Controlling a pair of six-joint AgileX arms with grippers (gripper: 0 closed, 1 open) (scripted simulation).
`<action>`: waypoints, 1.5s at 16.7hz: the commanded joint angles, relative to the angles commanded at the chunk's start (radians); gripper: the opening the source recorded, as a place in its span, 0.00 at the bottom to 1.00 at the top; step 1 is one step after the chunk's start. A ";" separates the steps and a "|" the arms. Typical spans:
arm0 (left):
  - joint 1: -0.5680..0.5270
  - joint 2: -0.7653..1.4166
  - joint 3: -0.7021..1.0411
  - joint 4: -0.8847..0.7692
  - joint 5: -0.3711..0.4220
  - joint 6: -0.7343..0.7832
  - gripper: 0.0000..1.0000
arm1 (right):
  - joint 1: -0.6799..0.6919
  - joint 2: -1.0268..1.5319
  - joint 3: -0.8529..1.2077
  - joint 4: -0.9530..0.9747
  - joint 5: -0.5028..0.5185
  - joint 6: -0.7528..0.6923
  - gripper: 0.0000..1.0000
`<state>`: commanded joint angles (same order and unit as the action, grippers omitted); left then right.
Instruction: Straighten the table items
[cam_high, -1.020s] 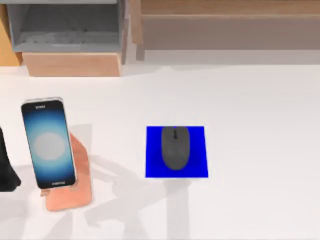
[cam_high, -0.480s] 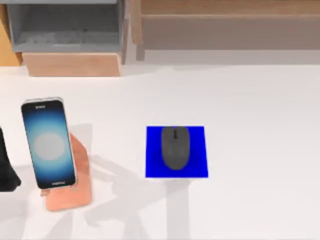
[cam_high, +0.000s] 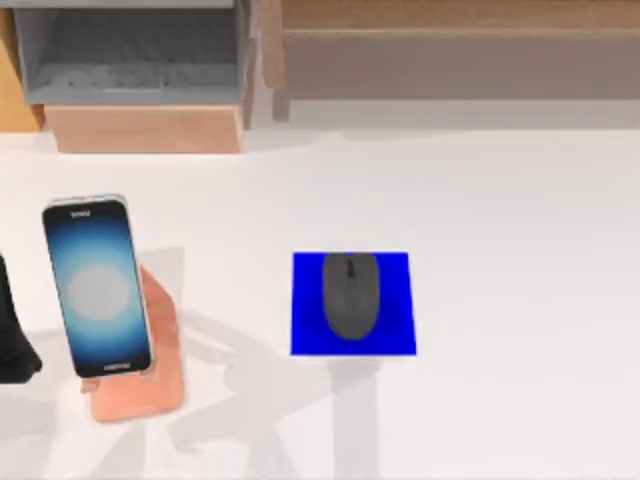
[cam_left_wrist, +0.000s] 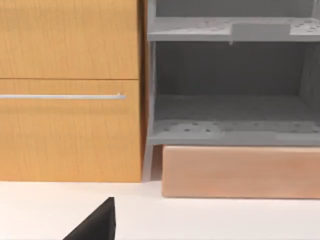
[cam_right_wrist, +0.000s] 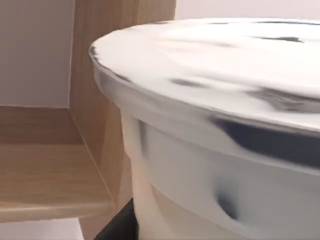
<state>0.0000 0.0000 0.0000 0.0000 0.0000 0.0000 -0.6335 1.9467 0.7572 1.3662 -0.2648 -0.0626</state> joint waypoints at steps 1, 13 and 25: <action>0.000 0.000 0.000 0.000 0.000 0.000 1.00 | 0.022 -0.020 0.022 -0.038 0.051 -0.006 0.00; 0.000 0.000 0.000 0.000 0.000 0.000 1.00 | 0.595 -0.038 0.455 -0.572 0.437 0.032 0.00; 0.000 0.000 0.000 0.000 0.000 0.000 1.00 | 0.794 0.044 0.587 -0.716 0.468 0.067 0.00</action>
<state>0.0000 0.0000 0.0000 0.0000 0.0000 0.0000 0.1605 1.9908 1.3437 0.6498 0.2034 0.0047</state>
